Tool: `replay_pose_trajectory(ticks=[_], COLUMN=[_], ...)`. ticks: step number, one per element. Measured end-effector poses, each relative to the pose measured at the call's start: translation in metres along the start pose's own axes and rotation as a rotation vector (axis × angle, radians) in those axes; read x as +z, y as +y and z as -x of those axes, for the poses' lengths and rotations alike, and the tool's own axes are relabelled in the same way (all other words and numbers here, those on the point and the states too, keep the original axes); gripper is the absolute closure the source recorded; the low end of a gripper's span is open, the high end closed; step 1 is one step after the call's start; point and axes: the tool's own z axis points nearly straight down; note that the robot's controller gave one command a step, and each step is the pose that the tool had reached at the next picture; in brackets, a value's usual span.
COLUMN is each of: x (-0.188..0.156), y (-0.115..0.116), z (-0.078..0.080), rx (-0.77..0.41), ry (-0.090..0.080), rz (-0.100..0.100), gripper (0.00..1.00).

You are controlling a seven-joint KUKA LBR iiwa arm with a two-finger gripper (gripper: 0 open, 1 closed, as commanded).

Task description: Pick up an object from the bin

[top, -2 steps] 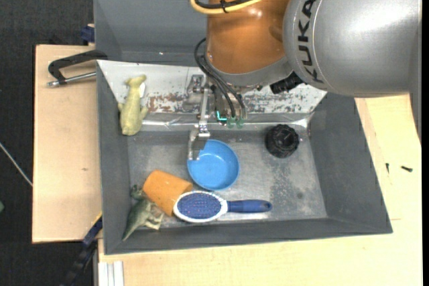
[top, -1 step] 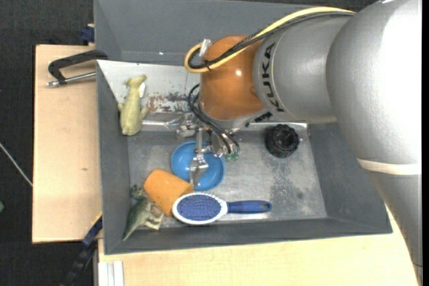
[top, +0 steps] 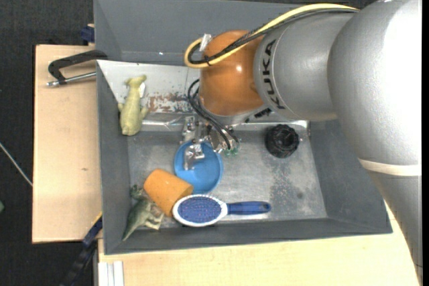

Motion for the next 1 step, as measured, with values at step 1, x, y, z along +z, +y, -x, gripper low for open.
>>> replay_pose_trajectory(ticks=[1], x=[-0.1448], y=[-0.0062], z=[0.0034], rx=[0.045], ry=[0.005], rz=[-0.002], gripper=[1.00])
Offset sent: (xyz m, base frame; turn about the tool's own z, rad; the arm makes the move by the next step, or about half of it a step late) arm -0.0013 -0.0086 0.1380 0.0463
